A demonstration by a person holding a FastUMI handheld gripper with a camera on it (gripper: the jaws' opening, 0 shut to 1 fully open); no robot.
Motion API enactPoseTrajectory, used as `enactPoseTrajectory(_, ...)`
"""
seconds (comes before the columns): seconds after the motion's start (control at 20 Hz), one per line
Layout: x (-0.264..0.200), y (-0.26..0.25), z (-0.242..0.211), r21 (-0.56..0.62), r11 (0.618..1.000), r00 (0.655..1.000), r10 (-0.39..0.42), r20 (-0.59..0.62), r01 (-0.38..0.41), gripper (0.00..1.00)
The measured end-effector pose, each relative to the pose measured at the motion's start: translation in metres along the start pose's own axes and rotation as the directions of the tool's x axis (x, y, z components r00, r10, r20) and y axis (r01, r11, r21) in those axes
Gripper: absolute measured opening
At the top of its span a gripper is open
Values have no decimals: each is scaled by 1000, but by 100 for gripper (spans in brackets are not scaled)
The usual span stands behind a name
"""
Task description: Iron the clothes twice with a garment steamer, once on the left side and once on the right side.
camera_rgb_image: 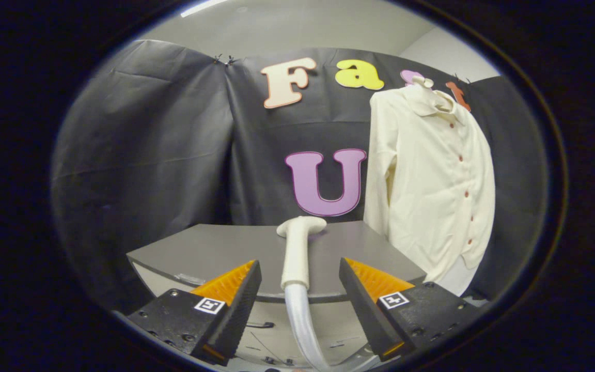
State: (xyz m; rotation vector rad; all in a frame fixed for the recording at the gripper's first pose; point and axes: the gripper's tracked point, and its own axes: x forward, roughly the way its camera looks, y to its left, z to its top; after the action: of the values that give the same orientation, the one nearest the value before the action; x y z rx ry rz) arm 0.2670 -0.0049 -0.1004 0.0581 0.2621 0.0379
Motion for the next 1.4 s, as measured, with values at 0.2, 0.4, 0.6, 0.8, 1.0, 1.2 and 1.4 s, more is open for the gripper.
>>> enactPoseTrajectory(0.2,52,1,-12,-50,998,994,-39,-106,34,92)
enactPoseTrajectory(0.4,82,8,-28,-53,997,976,-59,-209,49,84)
enactPoseTrajectory(0.6,97,-3,-38,-35,993,965,-118,-236,113,72)
enactPoseTrajectory(0.8,99,-9,-37,-17,990,966,-142,-215,142,48)
enactPoseTrajectory(1.0,96,-16,-28,79,986,980,-138,-144,150,39)
enactPoseTrajectory(1.2,91,-13,-23,136,983,987,-105,-120,121,37)
enactPoseTrajectory(1.4,78,-4,-11,60,995,994,-76,-73,80,35)
